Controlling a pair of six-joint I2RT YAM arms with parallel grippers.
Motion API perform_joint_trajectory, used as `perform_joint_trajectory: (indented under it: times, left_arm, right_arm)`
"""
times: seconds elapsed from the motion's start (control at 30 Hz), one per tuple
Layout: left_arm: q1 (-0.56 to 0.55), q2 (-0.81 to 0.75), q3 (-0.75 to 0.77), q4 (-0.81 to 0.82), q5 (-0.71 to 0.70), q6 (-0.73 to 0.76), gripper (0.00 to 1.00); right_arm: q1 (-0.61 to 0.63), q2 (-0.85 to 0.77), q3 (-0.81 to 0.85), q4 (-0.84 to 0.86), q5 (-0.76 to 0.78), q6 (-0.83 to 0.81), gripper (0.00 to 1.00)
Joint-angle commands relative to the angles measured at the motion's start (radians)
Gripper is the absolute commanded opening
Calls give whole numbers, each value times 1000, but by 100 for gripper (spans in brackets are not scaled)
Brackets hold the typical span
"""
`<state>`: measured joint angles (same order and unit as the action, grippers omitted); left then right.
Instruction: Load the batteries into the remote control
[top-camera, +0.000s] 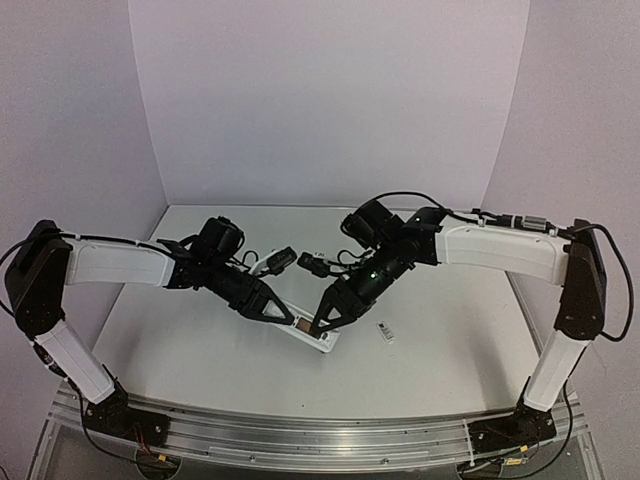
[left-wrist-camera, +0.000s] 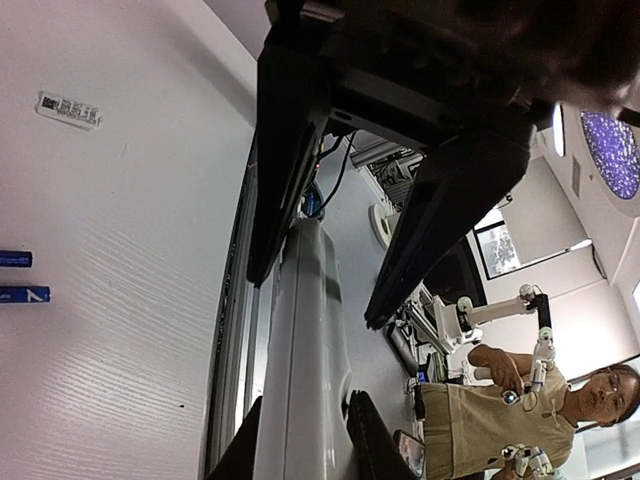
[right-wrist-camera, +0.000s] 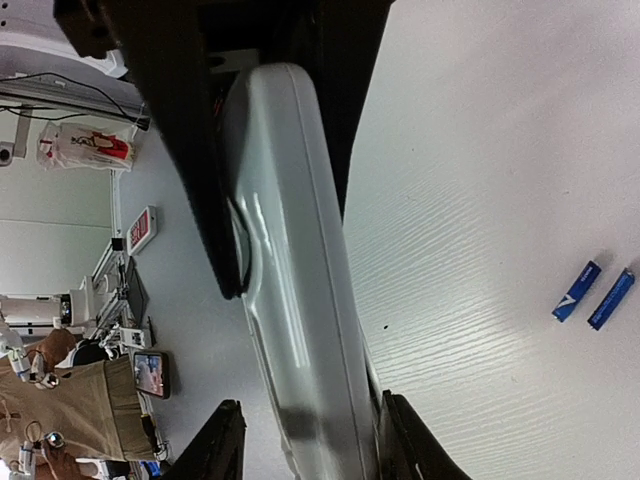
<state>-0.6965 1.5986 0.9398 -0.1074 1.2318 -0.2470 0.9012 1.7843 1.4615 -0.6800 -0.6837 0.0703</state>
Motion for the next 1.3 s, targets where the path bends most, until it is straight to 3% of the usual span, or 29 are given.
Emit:
perform_joint_trajectory:
  times: [0.0,0.07,0.2,0.27,0.4,0.47,0.5,0.73,0.93,1.27]
  left_arm:
    - [-2,0,65,-20,14,53,0]
    - [-2,-1,70,-24,11,58,0]
    - [-2,-5,72,-29,-2,68,0]
    - [-2,-10,72,-25,-28,53,8]
    - [-1,-50,85,-21,-136,2,61]
    - [-1,-86,86,-20,-217,-25,93]
    - [0,-109,83,-21,-267,-48,99]
    - [8,-348,-11,51,-680,-256,99]
    - [9,-467,-171,414,-623,-459,99]
    - [10,-393,-148,582,-564,-543,79]
  right_arm:
    - [31,43,54,-16,-107,22,41]
    - [34,52,59,-15,-113,32,34]
    - [35,49,73,-10,-116,55,12]
    - [35,47,80,-6,-106,71,3]
    - [36,20,76,11,-62,100,0]
    - [36,-5,62,33,4,140,0]
    - [36,-31,41,66,39,170,0]
    - [36,-209,-132,337,176,308,0]
    - [36,-272,-295,757,188,487,0]
    - [60,-213,-273,885,210,541,0]
